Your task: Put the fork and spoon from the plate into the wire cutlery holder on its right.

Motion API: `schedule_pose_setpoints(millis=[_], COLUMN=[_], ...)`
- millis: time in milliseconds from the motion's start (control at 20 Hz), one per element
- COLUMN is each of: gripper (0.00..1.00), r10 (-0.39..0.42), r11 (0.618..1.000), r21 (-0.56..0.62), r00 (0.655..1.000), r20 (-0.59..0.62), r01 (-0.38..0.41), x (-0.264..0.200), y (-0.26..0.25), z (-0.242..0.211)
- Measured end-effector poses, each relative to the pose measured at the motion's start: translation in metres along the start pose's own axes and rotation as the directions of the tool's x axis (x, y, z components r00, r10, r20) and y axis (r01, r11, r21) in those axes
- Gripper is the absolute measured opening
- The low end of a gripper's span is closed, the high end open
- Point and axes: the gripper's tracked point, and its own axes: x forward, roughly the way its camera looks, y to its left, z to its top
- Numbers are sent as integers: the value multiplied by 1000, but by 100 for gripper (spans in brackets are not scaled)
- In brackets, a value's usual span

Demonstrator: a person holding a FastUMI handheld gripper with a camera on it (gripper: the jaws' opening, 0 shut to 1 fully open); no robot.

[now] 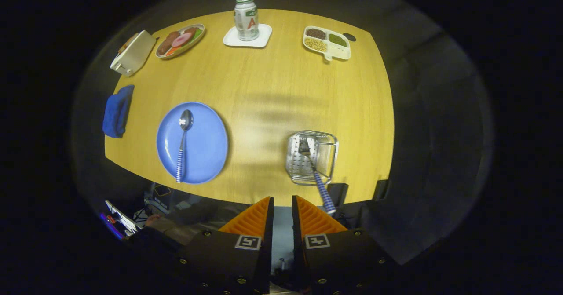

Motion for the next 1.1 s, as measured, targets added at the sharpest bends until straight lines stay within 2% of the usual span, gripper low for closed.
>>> schedule_pose_setpoints(millis=[100, 450, 600, 700, 1100], gripper=[22, 22, 22, 22, 22], r10=[65, 146, 145, 180, 161], r11=[998, 989, 989, 983, 987], r21=[-4, -6, 20, 41, 31], r00=[998, 989, 989, 984, 987], r20=[-3, -10, 22, 18, -1], r01=[-65, -146, -146, -180, -160], x=[8, 38, 50, 54, 76], y=[44, 127, 143, 159, 179], z=[-13, -32, -23, -20, -10])
